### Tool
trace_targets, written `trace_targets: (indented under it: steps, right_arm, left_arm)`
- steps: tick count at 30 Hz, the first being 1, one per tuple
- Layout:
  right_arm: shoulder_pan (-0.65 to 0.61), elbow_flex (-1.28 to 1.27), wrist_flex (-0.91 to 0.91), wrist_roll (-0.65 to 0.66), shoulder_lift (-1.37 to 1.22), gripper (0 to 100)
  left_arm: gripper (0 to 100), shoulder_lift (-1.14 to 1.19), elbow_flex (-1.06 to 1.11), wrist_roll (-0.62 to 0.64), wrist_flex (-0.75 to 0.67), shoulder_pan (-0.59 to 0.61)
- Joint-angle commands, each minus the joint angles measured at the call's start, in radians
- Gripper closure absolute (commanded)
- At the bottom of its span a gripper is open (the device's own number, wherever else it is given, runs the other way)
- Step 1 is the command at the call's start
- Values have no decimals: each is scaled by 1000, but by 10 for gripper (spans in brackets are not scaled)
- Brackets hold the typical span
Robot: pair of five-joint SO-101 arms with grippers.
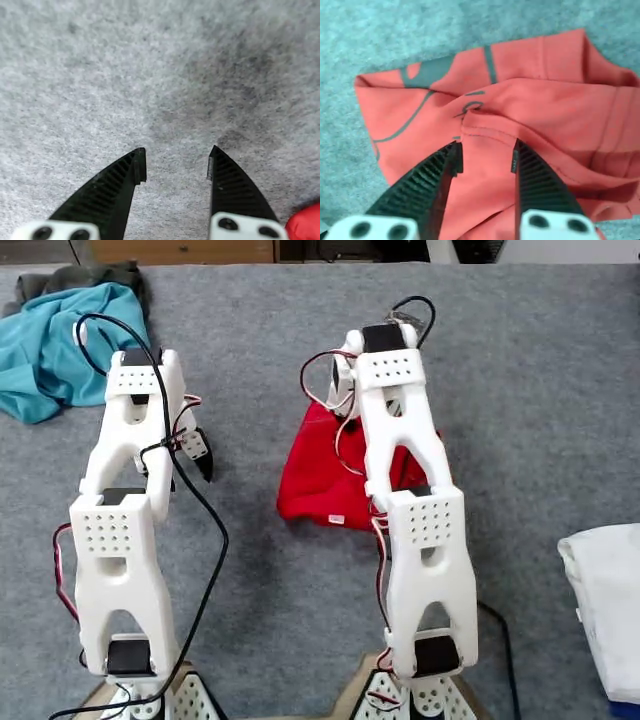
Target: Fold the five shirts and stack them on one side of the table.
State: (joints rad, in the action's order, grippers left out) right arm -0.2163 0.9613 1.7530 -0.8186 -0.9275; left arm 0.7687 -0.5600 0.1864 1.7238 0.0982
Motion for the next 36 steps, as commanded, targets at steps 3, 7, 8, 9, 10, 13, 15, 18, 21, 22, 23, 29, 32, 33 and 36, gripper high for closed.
trace_targets:
  steps: [3,7,8,9,10,13,15,18,21,22,23,29,32,33,36]
  right_arm:
    - [21,48,6,-8,5,818]
    - [18,48,-20,-8,5,818]
    - [18,48,-28,-8,5,818]
    - [18,47,-38,-8,5,818]
    - [18,47,-43,-8,4,818]
    - [18,53,-52,-8,-16,818]
    - [18,54,-52,-8,-38,818]
    - [18,54,-55,-8,-65,818]
    - [18,56,-57,-8,-74,818]
    - [18,56,-57,-8,-74,818]
    - [18,56,-57,-8,-74,818]
    - [18,56,-55,-6,-77,861]
    - [19,56,-51,-2,-76,992]
    - [19,56,-49,2,-76,991]
    - [24,58,-28,-3,-73,991]
  left_arm:
    - [789,-59,-2,-9,-11,11]
    - [789,-59,-3,-9,-11,11]
    - [789,-59,-3,-9,-11,11]
    - [789,-59,-3,-9,-11,11]
    - [789,-59,-3,-9,-11,11]
    - [789,-59,-3,-11,-11,11]
    - [788,-59,-5,-11,-11,11]
    - [789,-59,-5,-11,-11,11]
    - [789,-59,-5,-11,-11,11]
    - [789,-59,-5,-11,-11,11]
    - [789,-59,-5,-11,-11,11]
    - [789,-59,-3,-11,-11,11]
    - [789,-59,-3,-11,-11,11]
    - [789,-59,-3,-11,-11,11]
    - [789,-59,-3,-11,-11,11]
